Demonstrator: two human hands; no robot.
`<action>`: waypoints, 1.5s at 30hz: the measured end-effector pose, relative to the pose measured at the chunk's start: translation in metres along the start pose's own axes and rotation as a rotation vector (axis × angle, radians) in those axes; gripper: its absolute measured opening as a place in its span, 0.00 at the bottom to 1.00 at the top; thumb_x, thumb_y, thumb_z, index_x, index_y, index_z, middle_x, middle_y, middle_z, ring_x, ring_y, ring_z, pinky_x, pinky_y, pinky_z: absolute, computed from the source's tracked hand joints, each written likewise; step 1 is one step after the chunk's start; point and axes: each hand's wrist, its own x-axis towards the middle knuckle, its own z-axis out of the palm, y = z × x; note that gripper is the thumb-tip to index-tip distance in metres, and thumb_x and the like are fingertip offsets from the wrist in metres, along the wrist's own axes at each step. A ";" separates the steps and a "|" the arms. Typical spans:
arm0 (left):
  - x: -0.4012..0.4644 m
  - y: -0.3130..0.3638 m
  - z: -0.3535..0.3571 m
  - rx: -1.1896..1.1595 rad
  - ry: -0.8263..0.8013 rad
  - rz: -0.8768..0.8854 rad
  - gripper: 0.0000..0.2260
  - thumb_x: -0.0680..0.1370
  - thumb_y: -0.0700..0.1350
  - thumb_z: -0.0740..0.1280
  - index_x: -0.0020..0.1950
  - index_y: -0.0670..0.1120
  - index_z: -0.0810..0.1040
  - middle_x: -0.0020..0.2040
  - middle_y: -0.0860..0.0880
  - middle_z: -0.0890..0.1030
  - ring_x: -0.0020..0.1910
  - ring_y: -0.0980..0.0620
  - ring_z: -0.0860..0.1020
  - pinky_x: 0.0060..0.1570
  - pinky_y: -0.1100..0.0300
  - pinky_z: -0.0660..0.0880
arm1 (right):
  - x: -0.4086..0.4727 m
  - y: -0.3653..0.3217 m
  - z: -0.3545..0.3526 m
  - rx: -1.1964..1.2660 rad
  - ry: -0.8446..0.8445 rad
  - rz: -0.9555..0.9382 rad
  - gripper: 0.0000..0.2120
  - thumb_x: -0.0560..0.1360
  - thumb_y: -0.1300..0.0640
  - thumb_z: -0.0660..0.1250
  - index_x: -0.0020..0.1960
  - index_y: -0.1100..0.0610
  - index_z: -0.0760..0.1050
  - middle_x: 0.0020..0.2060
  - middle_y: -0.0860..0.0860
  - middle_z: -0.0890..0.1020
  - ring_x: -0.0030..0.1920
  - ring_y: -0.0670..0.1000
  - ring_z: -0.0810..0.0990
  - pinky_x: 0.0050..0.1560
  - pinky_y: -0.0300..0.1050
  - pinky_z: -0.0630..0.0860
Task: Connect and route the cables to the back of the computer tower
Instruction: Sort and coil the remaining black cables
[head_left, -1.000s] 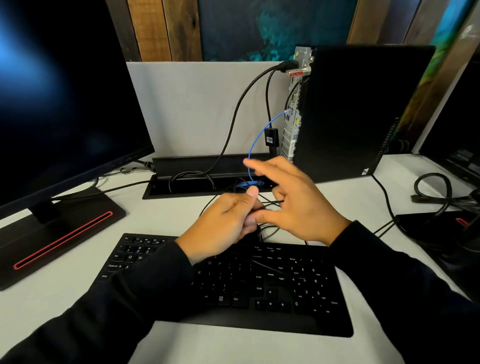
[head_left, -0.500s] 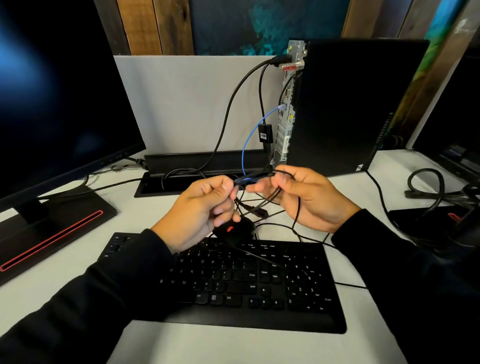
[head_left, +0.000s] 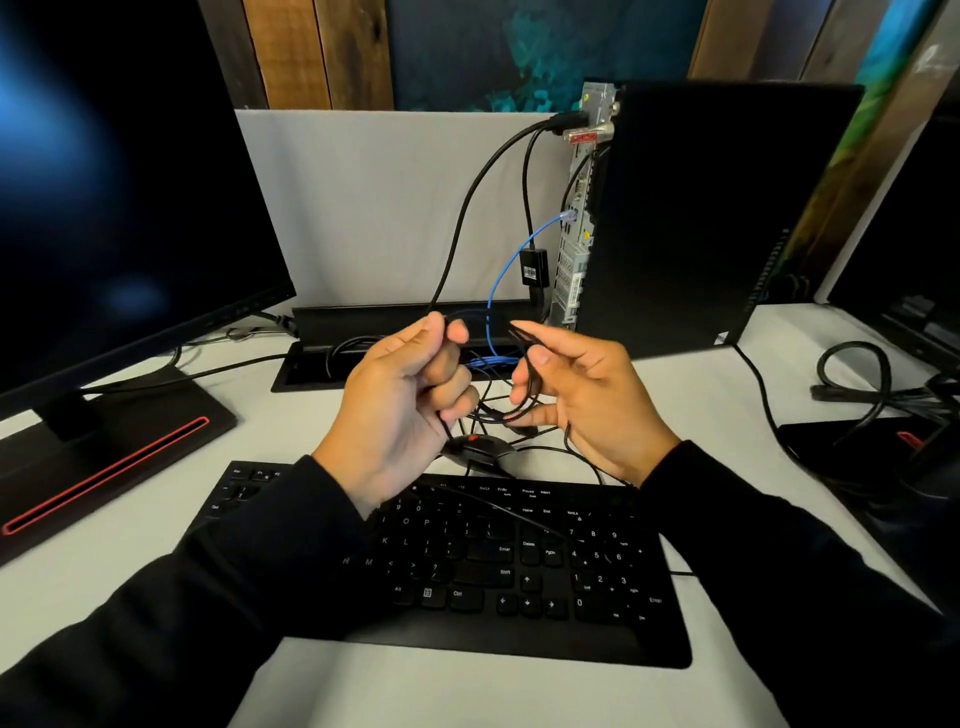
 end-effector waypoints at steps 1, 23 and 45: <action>0.002 0.000 0.002 -0.018 0.011 0.018 0.12 0.82 0.46 0.61 0.48 0.41 0.81 0.28 0.53 0.58 0.25 0.56 0.56 0.27 0.61 0.59 | 0.000 0.002 0.002 -0.126 0.024 -0.027 0.17 0.85 0.64 0.59 0.68 0.50 0.77 0.38 0.52 0.79 0.37 0.50 0.80 0.37 0.50 0.83; 0.009 -0.010 -0.020 0.105 -0.031 -0.058 0.09 0.82 0.42 0.60 0.48 0.41 0.78 0.29 0.50 0.65 0.26 0.55 0.60 0.31 0.61 0.68 | 0.011 0.009 0.001 0.248 0.041 0.239 0.10 0.79 0.68 0.68 0.58 0.59 0.75 0.39 0.57 0.80 0.42 0.53 0.82 0.55 0.50 0.79; -0.004 0.013 -0.022 0.099 0.110 -0.019 0.14 0.86 0.44 0.58 0.41 0.44 0.73 0.32 0.51 0.55 0.26 0.56 0.56 0.25 0.62 0.56 | -0.005 -0.005 -0.005 0.113 -0.073 0.011 0.10 0.78 0.65 0.66 0.57 0.60 0.83 0.40 0.58 0.84 0.46 0.55 0.85 0.42 0.51 0.84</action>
